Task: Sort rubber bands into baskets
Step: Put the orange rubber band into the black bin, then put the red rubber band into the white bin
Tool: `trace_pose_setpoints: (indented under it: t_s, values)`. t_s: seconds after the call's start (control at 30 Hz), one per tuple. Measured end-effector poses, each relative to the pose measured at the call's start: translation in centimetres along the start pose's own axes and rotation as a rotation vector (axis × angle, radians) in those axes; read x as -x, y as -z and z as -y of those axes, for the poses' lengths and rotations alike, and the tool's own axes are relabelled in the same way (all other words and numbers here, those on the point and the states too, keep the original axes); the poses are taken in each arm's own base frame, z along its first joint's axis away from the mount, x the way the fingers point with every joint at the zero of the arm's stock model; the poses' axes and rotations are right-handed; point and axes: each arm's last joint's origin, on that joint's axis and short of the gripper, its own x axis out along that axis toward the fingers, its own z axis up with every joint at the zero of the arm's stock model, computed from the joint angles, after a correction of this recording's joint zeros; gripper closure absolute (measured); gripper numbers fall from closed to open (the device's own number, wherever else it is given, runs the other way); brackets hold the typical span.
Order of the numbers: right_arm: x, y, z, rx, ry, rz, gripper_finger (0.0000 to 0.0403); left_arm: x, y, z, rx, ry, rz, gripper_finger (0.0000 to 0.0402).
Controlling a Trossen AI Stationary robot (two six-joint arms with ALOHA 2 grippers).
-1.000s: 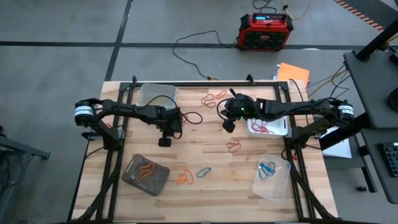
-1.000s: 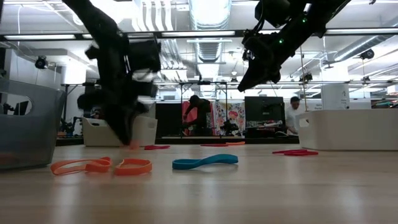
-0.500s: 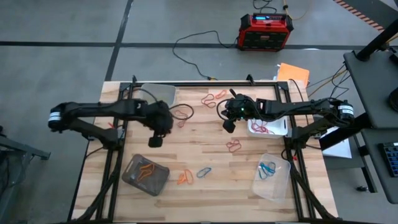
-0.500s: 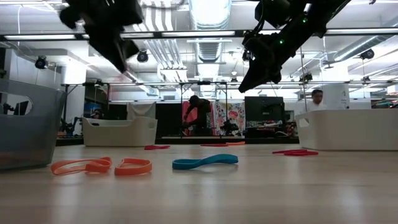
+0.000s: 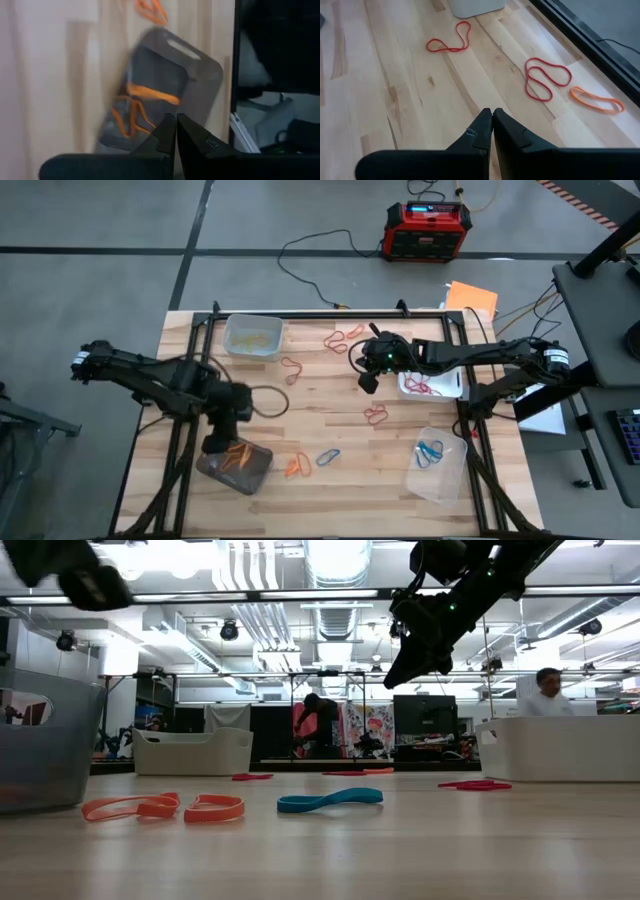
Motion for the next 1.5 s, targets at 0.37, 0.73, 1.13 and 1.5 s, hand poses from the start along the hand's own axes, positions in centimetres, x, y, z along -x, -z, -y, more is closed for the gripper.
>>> trace_pose_setpoints:
  t_s: [0.37, 0.73, 1.13, 1.5]
  values:
    - [0.1, 0.1, -0.9, 0.021, -0.025, 0.000, 0.0393, -3.9, 1.7, 2.3, 0.085, -0.018, -0.148, 0.0401]
    - [0.3, -0.1, -2.3, 0.013, -0.071, 0.045, 0.0393, -3.9, 0.7, 1.4, -0.135, -0.329, 0.046, 0.0402]
    - [-2.7, -1.3, -3.7, -0.011, -0.108, 0.154, 0.0393, -2.8, -2.7, -0.3, -0.495, -0.455, 0.254, 0.0402]
    - [-7.6, -4.4, -5.3, 0.008, -0.066, 0.006, 0.0393, -1.9, -1.8, -3.7, -0.481, -0.597, 0.245, 0.0402]
